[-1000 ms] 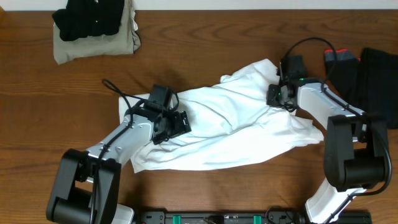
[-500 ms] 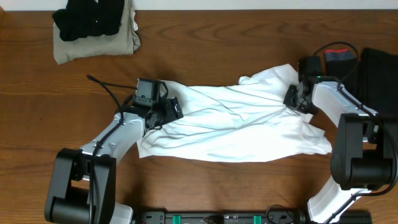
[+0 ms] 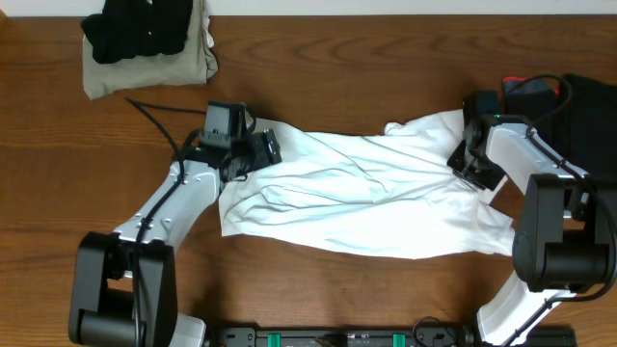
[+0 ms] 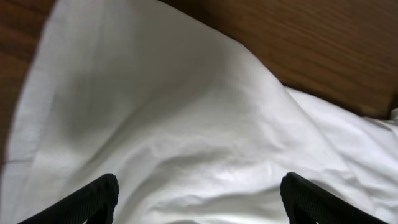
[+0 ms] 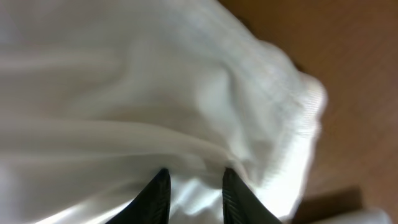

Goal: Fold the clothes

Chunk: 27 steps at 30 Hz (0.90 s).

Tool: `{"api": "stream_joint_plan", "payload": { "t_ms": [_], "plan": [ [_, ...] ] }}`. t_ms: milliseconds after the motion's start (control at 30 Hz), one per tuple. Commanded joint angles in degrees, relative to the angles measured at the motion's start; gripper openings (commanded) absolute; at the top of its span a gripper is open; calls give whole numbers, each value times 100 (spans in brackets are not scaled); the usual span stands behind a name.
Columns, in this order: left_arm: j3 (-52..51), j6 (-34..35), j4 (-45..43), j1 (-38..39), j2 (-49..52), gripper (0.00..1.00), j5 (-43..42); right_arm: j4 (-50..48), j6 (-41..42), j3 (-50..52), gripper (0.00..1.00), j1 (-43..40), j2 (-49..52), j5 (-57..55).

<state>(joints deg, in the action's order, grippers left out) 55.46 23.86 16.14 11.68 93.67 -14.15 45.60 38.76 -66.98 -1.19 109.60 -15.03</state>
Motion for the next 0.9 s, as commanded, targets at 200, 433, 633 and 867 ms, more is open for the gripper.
{"api": "stream_joint_plan", "payload": {
  "t_ms": [200, 433, 633, 867],
  "plan": [
    [911, -140, 1344, -20, 31, 86, 70, 1628, 260, -1759, 57, -68, -144, -317],
    [1043, -157, 2476, -20, -435, 86, 68, 2957, -273, -2581, 75, -68, -660, 168],
    [1040, -157, 3672, 225, -1040, 86, -17, 4028, -122, -2557, 74, -66, -1296, 382],
    [1010, -70, 4210, 1167, -1176, 86, -15, 4450, 903, -1742, 78, -68, -2304, 114]
  ]
}}
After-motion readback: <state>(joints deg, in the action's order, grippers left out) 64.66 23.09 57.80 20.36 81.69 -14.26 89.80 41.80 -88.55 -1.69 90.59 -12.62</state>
